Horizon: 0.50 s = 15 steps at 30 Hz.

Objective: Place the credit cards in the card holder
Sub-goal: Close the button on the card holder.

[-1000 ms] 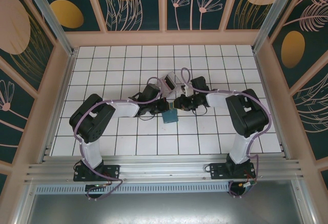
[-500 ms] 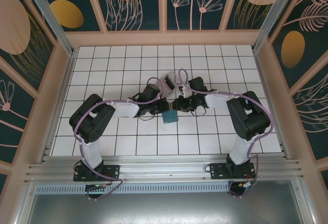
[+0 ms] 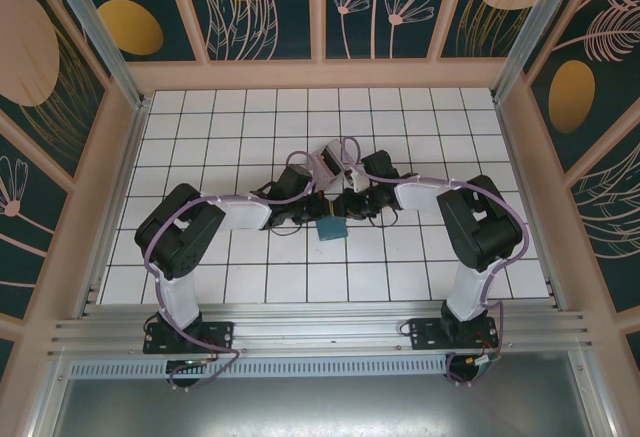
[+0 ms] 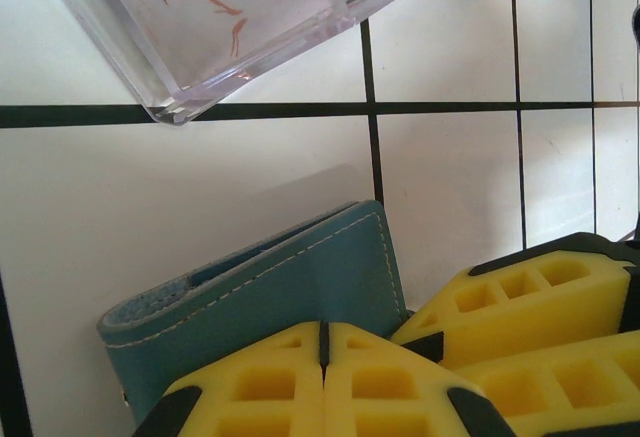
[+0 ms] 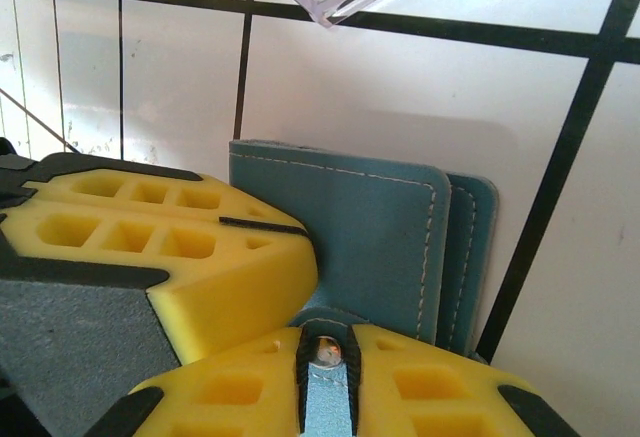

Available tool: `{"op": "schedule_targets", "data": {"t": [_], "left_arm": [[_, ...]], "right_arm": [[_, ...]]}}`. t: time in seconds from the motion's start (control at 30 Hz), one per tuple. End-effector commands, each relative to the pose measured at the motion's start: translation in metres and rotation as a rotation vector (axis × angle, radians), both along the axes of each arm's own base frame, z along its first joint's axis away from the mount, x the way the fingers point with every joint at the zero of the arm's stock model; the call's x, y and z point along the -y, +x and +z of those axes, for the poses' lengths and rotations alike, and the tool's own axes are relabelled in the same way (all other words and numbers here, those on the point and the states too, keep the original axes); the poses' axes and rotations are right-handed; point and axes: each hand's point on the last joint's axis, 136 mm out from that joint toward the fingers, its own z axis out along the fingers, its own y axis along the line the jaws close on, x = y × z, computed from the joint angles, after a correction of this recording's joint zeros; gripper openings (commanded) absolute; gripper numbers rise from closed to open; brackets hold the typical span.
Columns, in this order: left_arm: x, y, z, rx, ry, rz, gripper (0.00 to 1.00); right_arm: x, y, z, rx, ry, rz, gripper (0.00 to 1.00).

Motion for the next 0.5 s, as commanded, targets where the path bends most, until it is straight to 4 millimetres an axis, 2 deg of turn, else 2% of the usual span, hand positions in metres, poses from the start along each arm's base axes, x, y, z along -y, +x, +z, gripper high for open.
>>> {"op": "schedule_targets", "data": {"t": [0.0, 0.23, 0.47], "left_arm": [[-0.018, -0.027, -0.036, -0.112, 0.102, 0.001, 0.06], [-0.019, -0.027, -0.036, -0.11, 0.102, 0.002, 0.06], [-0.016, -0.025, -0.035, -0.109, 0.098, -0.003, 0.05]], "right_arm": [[0.0, -0.012, -0.015, -0.04, -0.046, 0.038, 0.22], [-0.001, -0.018, -0.015, -0.066, -0.047, 0.071, 0.22], [0.004, -0.027, -0.029, -0.115, -0.095, 0.112, 0.22]]}}
